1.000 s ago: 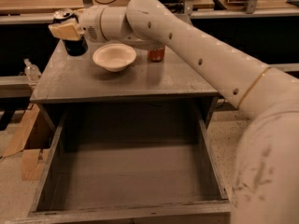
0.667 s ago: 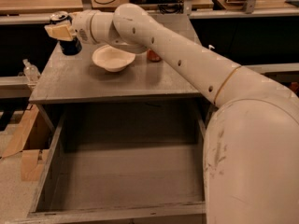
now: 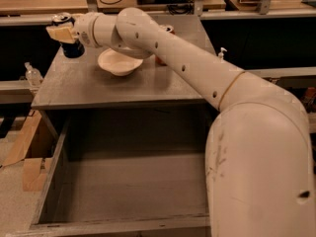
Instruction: Pick pepsi can from top drawer and place on counter
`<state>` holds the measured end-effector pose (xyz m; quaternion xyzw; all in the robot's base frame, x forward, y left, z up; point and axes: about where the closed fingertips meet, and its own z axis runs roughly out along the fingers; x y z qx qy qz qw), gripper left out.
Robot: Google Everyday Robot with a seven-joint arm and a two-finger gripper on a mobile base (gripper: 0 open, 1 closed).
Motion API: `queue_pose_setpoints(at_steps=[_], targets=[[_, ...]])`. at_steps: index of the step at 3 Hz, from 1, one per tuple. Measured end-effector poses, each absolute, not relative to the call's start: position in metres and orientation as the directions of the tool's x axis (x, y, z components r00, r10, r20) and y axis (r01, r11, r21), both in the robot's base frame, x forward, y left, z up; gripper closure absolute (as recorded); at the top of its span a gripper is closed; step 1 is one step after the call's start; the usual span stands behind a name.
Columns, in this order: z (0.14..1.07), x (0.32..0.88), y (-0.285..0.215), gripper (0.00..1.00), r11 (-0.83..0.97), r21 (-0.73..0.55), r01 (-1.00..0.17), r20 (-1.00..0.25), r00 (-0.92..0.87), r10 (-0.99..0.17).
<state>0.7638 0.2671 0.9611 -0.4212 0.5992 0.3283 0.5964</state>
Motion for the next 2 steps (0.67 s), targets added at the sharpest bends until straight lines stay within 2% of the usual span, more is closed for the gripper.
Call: queue_pose_setpoints(at_steps=[1,2], targets=[[0.940,0.799,0.276,1.00,0.461,-0.074,-0.884,-0.996,0.048,-0.069],[0.919,0.820,0.289,1.00,0.485,-0.057,-0.873,-0.996,0.020,-0.081]])
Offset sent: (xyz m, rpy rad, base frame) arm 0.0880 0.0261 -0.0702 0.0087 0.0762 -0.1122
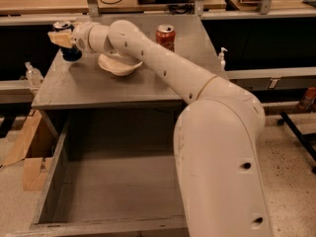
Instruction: Pick pepsi can from top drawer and place on counter
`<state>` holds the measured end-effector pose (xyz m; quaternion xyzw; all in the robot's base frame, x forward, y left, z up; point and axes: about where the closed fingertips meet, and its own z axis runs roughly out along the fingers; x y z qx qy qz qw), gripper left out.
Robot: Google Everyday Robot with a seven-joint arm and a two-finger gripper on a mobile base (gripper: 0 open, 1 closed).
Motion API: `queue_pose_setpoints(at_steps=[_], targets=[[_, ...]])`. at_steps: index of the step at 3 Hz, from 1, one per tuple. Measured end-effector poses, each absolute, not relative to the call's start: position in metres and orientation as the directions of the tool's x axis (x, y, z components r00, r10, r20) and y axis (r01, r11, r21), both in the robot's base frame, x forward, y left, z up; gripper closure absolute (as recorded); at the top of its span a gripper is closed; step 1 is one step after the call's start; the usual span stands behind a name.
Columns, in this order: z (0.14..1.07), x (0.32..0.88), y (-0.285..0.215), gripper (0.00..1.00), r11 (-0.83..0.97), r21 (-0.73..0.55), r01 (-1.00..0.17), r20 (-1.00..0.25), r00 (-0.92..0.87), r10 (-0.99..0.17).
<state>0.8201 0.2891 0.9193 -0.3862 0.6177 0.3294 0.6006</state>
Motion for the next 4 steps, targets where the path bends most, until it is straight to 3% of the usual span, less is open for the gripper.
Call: queue_pose_setpoints(at_steps=[1,2,4], targets=[[0.8991,0.8320,0.2937,1.00,0.518,-0.043,-0.854,-0.993,-0.018,-0.114],[0.8964,0.8332,0.2943,0.83,0.520,-0.042,-0.853,-0.993,-0.023,-0.118],[0.8962,0.8323,0.2966,0.37,0.518,-0.041,-0.855,-0.993,-0.023,-0.118]])
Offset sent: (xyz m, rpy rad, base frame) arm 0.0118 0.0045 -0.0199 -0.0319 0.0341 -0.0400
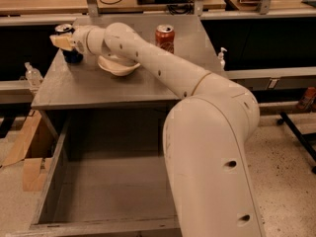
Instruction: Pick pepsi can from top drawer and place on counter
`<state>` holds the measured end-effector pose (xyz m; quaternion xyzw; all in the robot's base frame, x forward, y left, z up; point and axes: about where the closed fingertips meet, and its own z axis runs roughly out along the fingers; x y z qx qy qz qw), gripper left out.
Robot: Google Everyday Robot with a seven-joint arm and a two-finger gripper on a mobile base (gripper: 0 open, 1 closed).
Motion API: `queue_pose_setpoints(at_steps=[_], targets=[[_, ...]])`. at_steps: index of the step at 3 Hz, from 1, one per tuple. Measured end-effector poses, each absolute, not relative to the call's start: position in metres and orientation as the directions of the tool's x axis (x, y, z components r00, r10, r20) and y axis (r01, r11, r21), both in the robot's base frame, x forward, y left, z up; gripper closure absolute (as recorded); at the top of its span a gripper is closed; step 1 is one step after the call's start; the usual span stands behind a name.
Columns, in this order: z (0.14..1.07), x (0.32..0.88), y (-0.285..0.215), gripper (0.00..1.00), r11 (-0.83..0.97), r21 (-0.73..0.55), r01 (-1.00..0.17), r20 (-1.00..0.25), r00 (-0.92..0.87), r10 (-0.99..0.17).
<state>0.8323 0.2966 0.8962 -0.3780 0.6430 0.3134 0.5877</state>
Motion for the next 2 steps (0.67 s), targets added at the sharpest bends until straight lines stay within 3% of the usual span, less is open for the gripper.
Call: queue_pose_setpoints(at_steps=[1,2], targets=[[0.8967,0.8323,0.2966,0.14,0.518,-0.041,-0.855,-0.993,-0.023,-0.118],[0.8959,0.8313,0.2991,0.00,0.515,-0.040,-0.856,-0.993,-0.024,-0.118]])
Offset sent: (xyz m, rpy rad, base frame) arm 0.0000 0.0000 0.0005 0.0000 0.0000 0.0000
